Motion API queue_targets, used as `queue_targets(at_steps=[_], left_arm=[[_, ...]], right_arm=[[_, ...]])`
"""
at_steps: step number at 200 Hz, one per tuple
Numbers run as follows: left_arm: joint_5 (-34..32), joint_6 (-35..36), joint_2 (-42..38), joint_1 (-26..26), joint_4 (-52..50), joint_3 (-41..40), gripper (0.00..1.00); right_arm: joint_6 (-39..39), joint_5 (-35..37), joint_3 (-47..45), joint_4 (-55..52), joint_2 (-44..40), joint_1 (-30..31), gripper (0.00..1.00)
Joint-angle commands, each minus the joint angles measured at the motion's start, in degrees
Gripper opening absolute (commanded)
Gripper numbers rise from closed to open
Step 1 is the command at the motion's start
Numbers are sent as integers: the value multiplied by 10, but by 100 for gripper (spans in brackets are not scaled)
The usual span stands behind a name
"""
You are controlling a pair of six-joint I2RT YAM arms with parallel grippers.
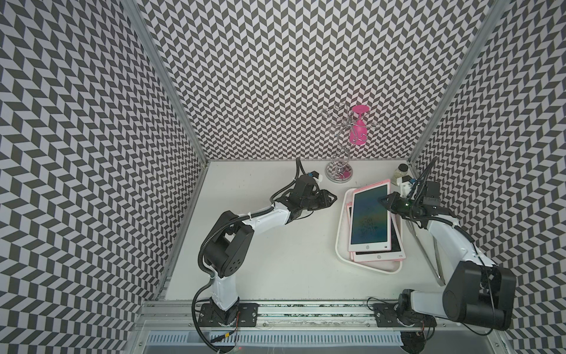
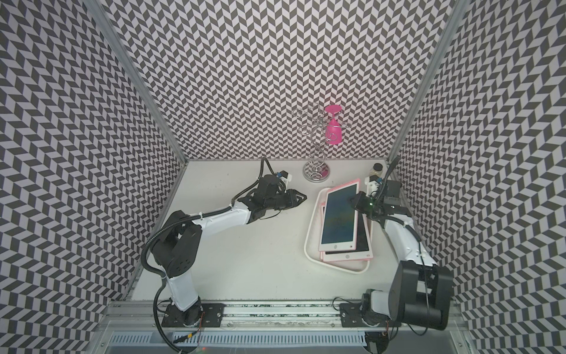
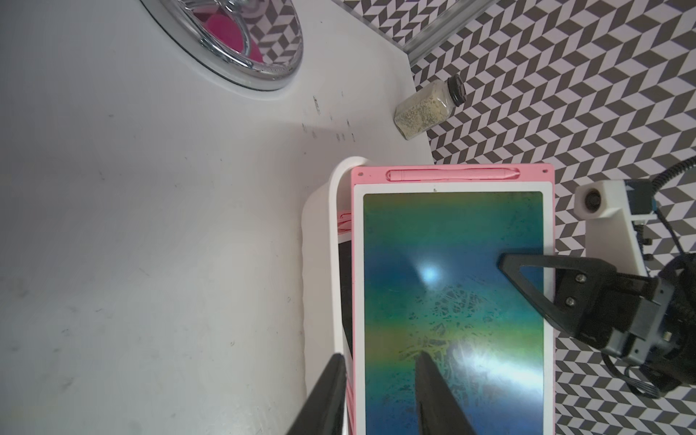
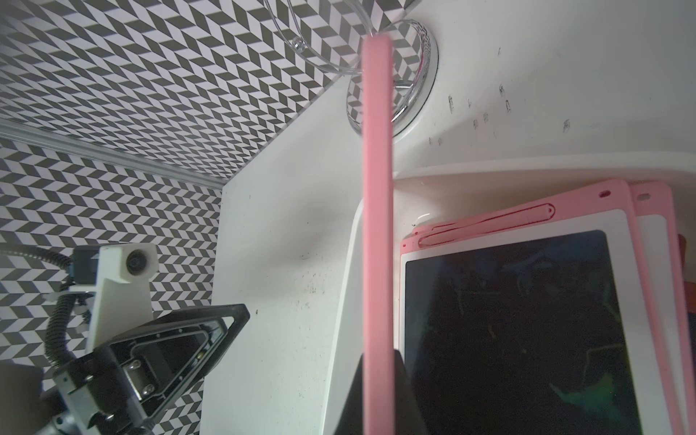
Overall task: Take out the writing tablet from the storage box
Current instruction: Pick up the writing tablet from the storage box.
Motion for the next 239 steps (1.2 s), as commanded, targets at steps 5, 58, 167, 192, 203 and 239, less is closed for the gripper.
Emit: queue_targets(at_steps=[5, 58, 167, 192, 203, 239], left_arm=[[2, 16, -27, 3, 1, -9, 33], [12, 16, -44, 13, 14, -36, 33], [36, 3, -119, 48, 88, -146, 34], [82, 20, -130, 79, 130, -163, 36], [103, 33, -126, 91, 140, -161, 38], [161, 65, -97, 107, 170, -148, 43]], right_arm=[[15, -3, 33, 66, -26, -4, 0], [39, -26, 46, 79, -31, -5, 0], [125, -135, 46, 158, -14, -4, 0], [160, -151, 34, 202, -3, 2, 0], [170, -152, 29, 214, 7, 8, 0], [229, -171, 13, 294, 46, 42, 0]])
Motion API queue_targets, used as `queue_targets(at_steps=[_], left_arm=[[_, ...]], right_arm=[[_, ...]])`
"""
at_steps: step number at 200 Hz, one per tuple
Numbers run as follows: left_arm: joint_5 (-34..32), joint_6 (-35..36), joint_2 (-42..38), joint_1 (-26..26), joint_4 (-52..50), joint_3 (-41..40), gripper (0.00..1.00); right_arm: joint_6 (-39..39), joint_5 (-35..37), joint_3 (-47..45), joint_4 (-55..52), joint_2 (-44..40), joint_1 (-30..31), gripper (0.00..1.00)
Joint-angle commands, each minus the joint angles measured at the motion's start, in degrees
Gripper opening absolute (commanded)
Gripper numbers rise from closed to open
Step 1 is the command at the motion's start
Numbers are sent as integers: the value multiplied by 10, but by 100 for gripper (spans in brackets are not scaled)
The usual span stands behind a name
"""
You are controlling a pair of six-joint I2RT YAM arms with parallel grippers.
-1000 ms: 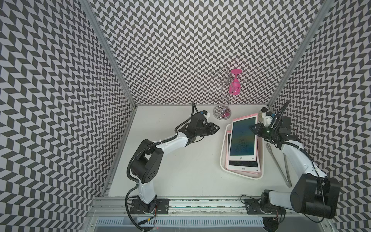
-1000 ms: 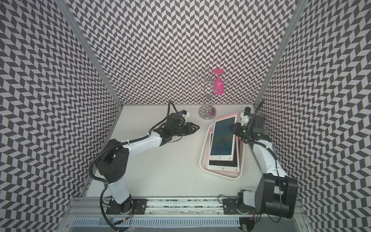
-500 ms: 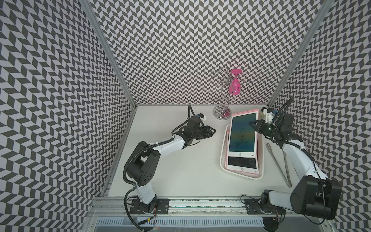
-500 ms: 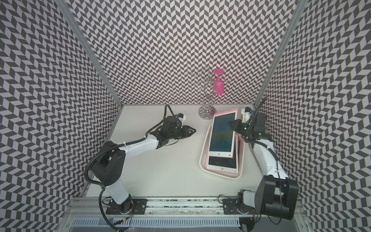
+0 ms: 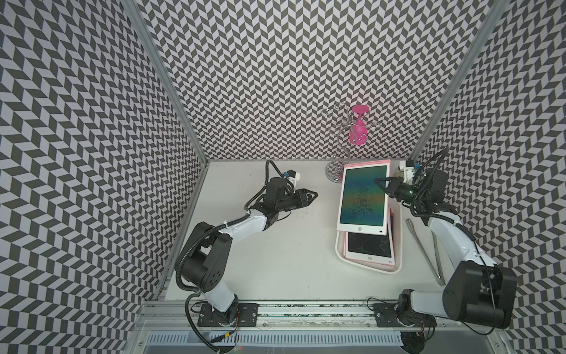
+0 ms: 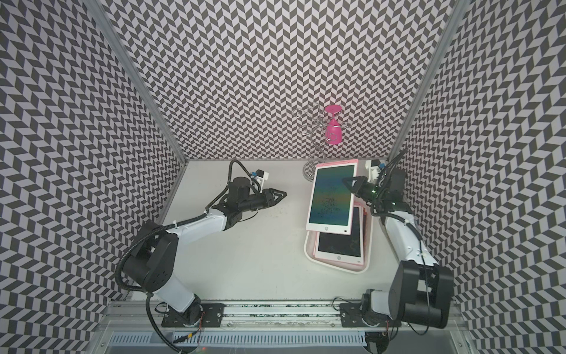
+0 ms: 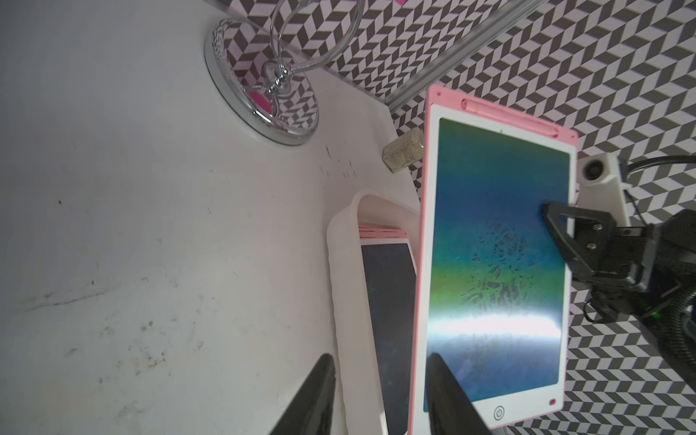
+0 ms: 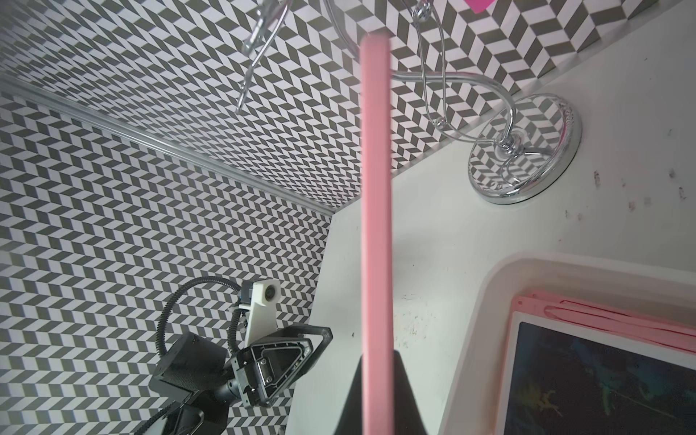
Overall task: Take out the writing tablet from the storage box
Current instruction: Pick up the writing tablet from the storage box.
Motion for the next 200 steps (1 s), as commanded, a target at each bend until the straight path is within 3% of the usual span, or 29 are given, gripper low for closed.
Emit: queue_targets(at_steps=[1, 57, 200], left_arm=[[62, 32, 17, 2, 47, 13, 43], [85, 38, 59, 6, 68, 21, 43], [159, -24, 143, 1, 203, 20, 47]], right_arm=[[59, -32, -9, 100, 23, 23, 0], [125, -48, -8, 187, 68, 44, 0], [148, -49, -18, 234, 101, 66, 0]])
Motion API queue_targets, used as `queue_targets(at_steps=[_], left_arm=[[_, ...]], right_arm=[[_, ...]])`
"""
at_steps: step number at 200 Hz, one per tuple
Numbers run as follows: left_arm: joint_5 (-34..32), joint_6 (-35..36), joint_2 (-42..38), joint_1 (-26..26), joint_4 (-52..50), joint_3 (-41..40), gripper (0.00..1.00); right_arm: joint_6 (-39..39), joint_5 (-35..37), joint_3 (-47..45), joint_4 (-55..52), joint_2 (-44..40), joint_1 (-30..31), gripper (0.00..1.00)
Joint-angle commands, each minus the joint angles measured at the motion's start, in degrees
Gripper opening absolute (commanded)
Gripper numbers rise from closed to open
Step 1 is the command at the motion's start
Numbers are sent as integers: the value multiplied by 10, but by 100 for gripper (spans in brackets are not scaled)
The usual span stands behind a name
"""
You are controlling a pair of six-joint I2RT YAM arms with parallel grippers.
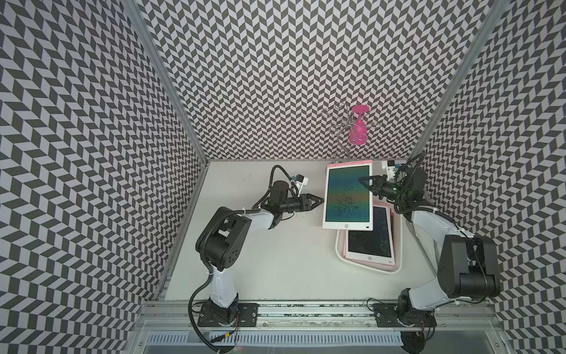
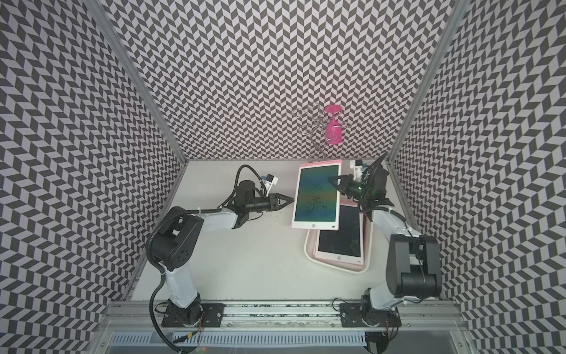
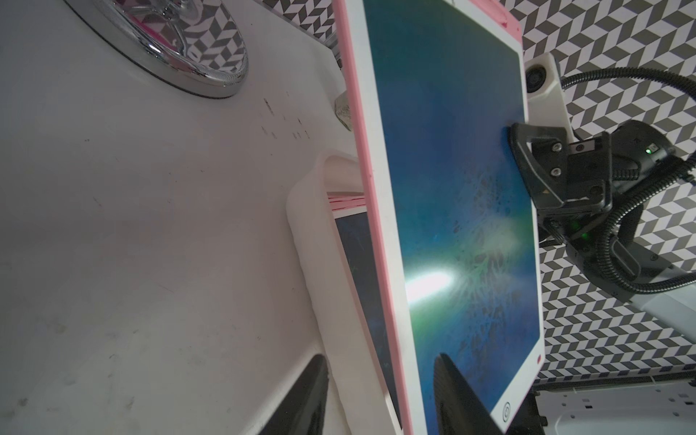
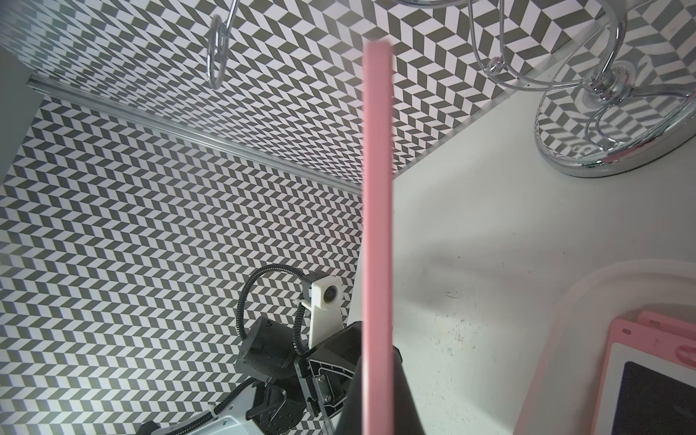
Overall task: Take out the writing tablet from the storage box
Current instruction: Pick up the writing tablet from the storage box.
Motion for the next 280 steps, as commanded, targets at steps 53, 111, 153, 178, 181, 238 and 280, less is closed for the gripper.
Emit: queue_targets(at_steps=[53, 111, 153, 178, 181, 238, 280], left_arm=[[56, -31, 21, -18, 110, 23, 48], [77, -42, 55, -28, 111, 50, 36], [103, -65, 68, -27, 143, 57, 10], [115, -78, 73, -26, 160, 58, 1], [117, -80, 73, -25, 163, 58, 1], [140, -142, 96, -16, 244, 49, 0], [150, -159, 111, -11, 260, 56, 0]], right_arm=[[32, -10, -6, 75, 21, 24, 0], [24, -6, -8, 78, 41, 29, 0], [-8, -15, -4, 54, 51, 27, 8], [-43, -17, -1, 27, 56, 25, 18], [-48, -17, -1, 25, 56, 24, 20], [-88, -17, -2, 0, 61, 7, 40], [-105, -13, -12, -12, 62, -14, 48]])
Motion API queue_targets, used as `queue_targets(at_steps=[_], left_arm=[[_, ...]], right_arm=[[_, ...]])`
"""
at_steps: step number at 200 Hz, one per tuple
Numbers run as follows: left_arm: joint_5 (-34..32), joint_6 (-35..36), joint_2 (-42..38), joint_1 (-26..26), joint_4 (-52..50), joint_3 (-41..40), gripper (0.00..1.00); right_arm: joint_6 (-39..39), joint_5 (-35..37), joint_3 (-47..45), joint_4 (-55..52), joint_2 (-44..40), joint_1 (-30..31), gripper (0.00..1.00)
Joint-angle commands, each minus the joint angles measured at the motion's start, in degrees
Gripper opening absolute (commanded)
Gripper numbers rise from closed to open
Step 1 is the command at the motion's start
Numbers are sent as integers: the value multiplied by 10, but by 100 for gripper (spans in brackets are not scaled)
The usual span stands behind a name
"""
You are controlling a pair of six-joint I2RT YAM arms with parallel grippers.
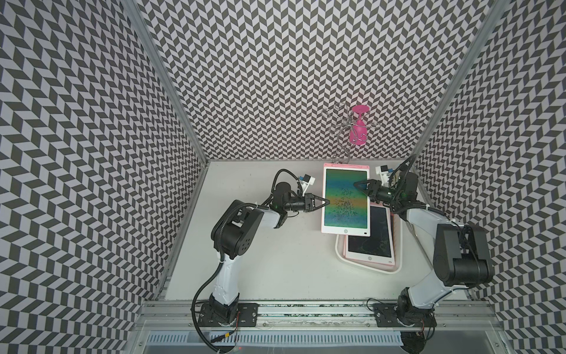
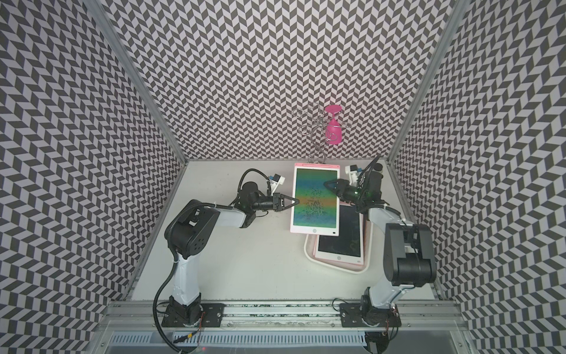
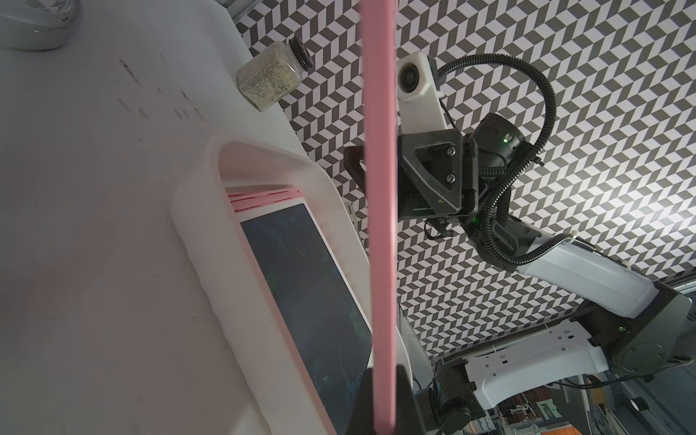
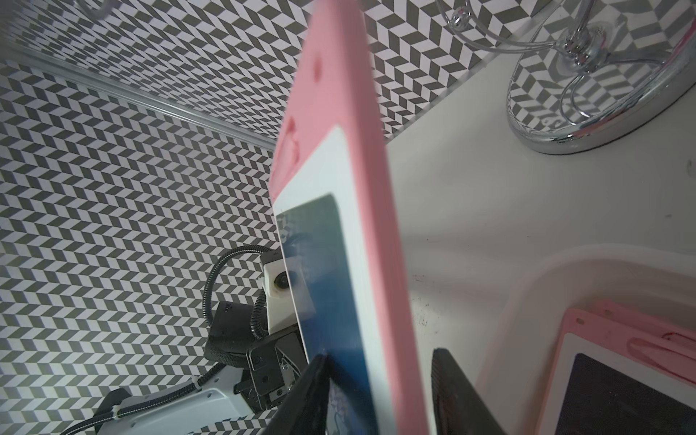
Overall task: Take out the writing tablet from the storage box
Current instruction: Pick up the writing tablet from the storage box.
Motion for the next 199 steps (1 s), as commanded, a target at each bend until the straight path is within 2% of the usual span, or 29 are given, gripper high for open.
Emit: queue_targets(at_steps=[1, 109, 160, 199], left_arm=[[13, -13, 7, -3, 43, 17, 0], [26, 118, -15, 9, -164, 54, 0], [38, 141, -16, 17, -202, 69, 0], [45, 132, -21, 22, -193, 69, 0]], right_arm=[[-17, -5, -5, 5, 4, -11, 48], [-87, -5, -28, -43, -17, -31, 55], [-131, 13, -28, -87, -29, -33, 56], [-152, 36, -33, -109, -41, -34, 57]])
